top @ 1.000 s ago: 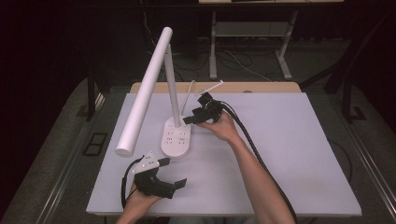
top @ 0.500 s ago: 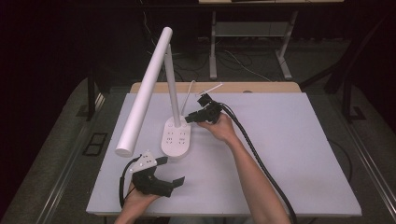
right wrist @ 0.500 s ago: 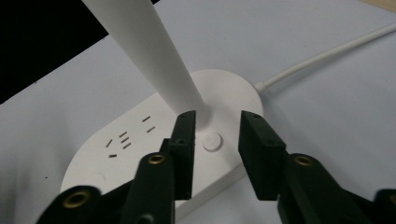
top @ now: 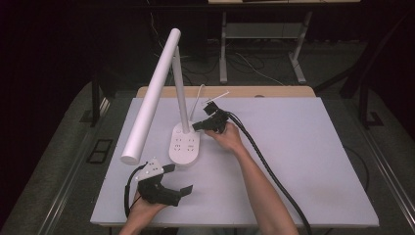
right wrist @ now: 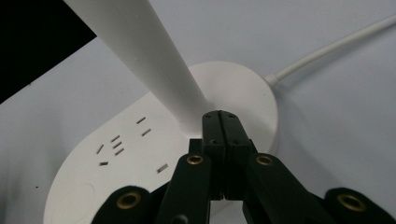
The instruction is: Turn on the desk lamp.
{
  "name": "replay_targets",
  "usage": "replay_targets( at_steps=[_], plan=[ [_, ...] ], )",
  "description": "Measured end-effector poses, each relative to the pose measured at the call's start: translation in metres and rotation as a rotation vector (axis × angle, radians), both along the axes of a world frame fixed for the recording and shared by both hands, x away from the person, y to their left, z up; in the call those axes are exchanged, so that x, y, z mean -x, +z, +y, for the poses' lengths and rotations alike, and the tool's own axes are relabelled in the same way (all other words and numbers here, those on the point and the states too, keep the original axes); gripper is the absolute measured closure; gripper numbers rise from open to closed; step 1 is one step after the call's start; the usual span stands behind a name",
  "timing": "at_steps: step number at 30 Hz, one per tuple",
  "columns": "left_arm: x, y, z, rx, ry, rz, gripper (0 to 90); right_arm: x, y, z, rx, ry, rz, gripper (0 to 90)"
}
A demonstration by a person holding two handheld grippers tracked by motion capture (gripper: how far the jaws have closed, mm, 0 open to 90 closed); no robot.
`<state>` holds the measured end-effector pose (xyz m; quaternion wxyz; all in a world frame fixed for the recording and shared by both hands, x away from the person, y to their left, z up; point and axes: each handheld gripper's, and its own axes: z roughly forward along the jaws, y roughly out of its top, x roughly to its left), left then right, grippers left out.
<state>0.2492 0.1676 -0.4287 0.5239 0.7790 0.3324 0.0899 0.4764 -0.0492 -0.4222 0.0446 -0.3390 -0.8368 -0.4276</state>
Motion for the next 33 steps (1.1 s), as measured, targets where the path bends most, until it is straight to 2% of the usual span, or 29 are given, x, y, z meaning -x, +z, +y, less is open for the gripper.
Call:
replay_targets(
  at_steps=[5,17,28,30,33],
  plan=[
    [0.0000,-0.0006,-0.0007,-0.005,-0.004,0.000,0.0,-0.0007,-0.0038,0.0041,0.012,0.001,0.019,89.8],
    [-0.0016,-0.0009,-0.0013,-0.004,-0.002,0.002,0.0,-0.0005,-0.0056,0.0072,0.005,-0.006,0.012,90.0],
    [-0.0014,-0.0008,-0.0015,-0.006,-0.003,0.001,0.0,0.0022,-0.0063,0.0089,0.017,-0.010,-0.009,90.0],
    [-0.0014,-0.0008,-0.0015,-0.005,-0.003,0.001,0.0,0.0030,-0.0062,0.0092,0.027,-0.007,-0.031,90.0],
    [-0.0016,-0.0011,-0.0015,-0.008,-0.008,0.002,0.0,0.0054,-0.0050,0.0101,0.038,-0.006,-0.039,90.0]
  ],
)
